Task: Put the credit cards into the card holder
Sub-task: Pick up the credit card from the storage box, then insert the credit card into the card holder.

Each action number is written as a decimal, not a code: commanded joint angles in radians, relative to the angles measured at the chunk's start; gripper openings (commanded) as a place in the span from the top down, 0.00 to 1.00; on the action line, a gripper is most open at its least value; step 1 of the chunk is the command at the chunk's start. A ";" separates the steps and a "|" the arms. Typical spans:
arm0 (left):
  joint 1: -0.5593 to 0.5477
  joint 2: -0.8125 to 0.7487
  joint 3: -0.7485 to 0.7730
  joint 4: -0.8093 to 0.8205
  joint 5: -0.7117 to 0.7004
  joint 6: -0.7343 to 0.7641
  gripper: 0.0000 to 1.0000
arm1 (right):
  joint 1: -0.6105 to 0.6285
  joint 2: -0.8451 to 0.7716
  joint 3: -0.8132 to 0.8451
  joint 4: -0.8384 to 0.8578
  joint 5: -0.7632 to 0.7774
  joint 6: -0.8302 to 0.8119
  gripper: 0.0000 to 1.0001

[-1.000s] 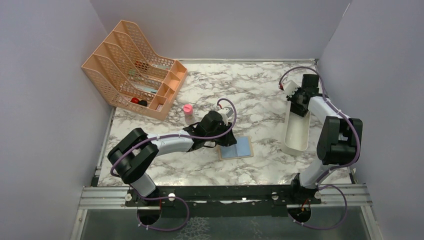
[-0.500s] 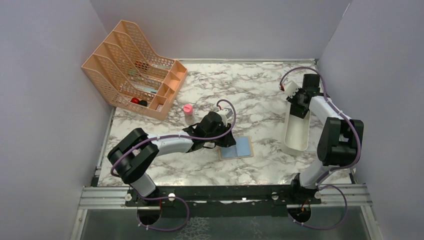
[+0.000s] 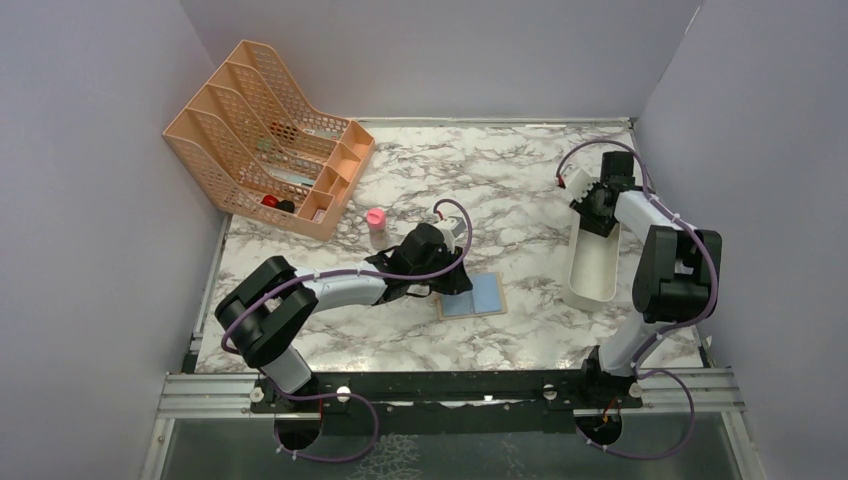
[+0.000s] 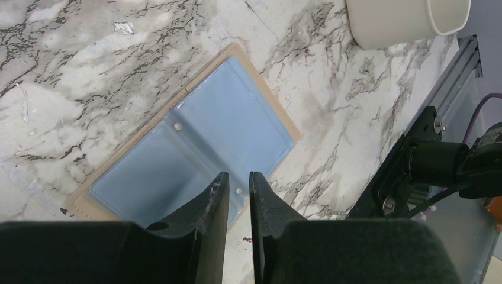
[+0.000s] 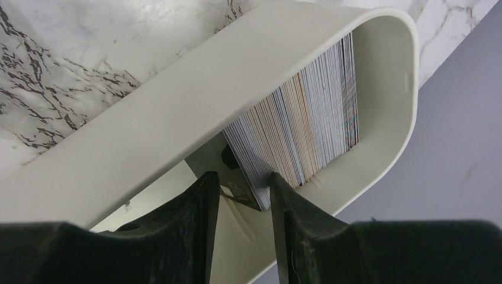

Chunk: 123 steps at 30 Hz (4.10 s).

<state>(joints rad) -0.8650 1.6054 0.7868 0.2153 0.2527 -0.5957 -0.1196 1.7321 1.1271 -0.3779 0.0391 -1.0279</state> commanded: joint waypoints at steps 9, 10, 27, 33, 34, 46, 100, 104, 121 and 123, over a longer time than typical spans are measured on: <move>-0.001 0.044 -0.004 0.049 0.058 -0.010 0.77 | -0.004 0.041 0.030 0.092 0.094 -0.002 0.60; -0.001 0.048 -0.004 0.051 0.057 -0.010 0.77 | -0.003 0.032 0.031 0.099 0.089 0.002 0.62; -0.002 0.057 -0.010 0.073 0.077 -0.018 0.77 | -0.004 -0.024 0.057 0.107 0.087 0.051 0.81; 0.000 0.054 -0.011 0.075 0.079 -0.018 0.77 | -0.004 -0.033 0.048 0.118 0.095 0.064 0.91; -0.001 0.053 -0.010 0.075 0.081 -0.018 0.77 | -0.005 -0.035 0.048 0.117 0.096 0.064 0.92; -0.001 0.045 -0.016 0.072 0.083 -0.021 0.77 | 0.001 -0.088 0.083 -0.064 0.022 0.171 0.99; -0.001 -0.301 -0.109 -0.171 -0.129 0.017 0.94 | 0.153 -0.638 -0.482 0.117 -0.809 1.506 0.99; -0.002 -0.271 -0.120 -0.082 -0.048 0.008 1.00 | 0.234 -0.619 -0.499 0.116 -0.780 1.507 0.99; -0.002 -0.142 -0.160 -0.023 -0.156 0.039 0.98 | 0.417 -0.478 -0.592 0.291 -0.698 1.572 0.99; -0.002 -0.131 -0.166 -0.029 -0.173 0.039 0.98 | 0.422 -0.451 -0.598 0.313 -0.700 1.573 0.99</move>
<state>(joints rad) -0.8661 1.4498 0.6373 0.1753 0.1429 -0.5770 0.2893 1.2392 0.5510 -0.1471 -0.6884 0.5343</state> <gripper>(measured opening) 0.022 0.016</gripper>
